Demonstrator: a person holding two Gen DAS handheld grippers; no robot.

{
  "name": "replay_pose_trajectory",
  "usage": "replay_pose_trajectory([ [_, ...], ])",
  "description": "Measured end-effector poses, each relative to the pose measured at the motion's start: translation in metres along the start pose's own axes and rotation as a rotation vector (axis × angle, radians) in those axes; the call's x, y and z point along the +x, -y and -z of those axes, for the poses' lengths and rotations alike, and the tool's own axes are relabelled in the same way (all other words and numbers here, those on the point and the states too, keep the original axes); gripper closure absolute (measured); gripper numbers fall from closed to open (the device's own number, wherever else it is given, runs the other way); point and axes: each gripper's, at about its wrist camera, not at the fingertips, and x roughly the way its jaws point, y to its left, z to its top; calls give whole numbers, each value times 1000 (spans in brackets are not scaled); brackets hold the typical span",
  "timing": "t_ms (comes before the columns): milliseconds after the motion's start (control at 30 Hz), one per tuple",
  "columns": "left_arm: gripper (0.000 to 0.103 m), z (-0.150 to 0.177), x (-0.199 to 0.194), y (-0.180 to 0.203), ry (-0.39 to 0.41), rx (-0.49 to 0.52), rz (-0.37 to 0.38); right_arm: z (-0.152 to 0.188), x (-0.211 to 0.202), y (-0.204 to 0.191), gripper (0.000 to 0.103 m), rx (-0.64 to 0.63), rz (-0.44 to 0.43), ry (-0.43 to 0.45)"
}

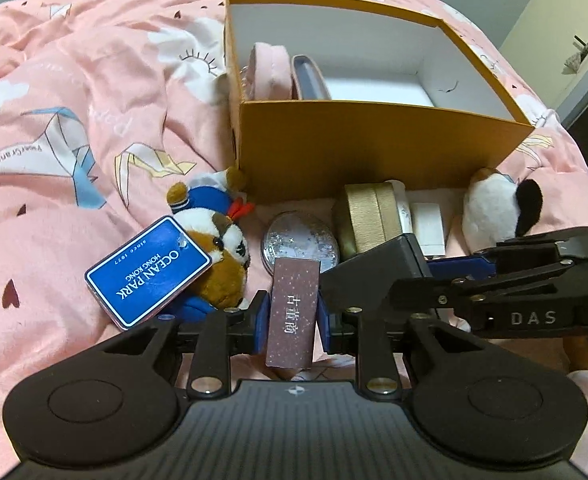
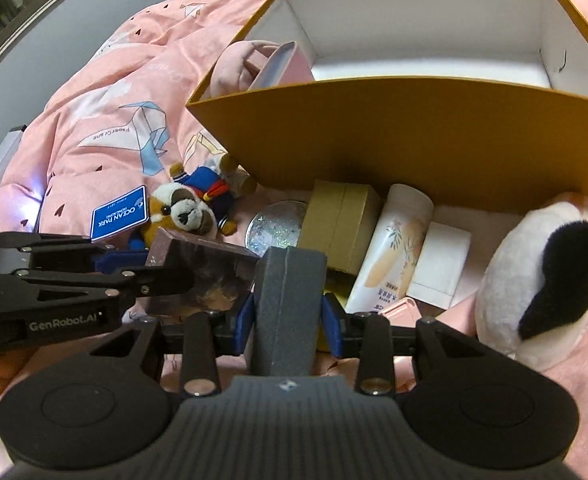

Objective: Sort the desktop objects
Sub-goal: 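Lift both held boxes up and carry them over the orange box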

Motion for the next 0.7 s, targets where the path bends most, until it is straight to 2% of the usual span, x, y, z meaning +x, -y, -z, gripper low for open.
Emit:
replay_pose_trajectory([
  [167, 77, 1, -8, 5, 36, 14, -23, -1, -6, 2, 65, 13, -13, 4],
  [300, 77, -2, -24, 10, 79, 28, -29, -3, -23, 1, 66, 12, -27, 53],
  [467, 77, -19, -50, 15, 142, 27, 32, -17, -58, -3, 66, 1, -41, 159],
  [700, 77, -61, -81, 23, 248, 11, 126, -46, -111, 1, 67, 22, -36, 340],
])
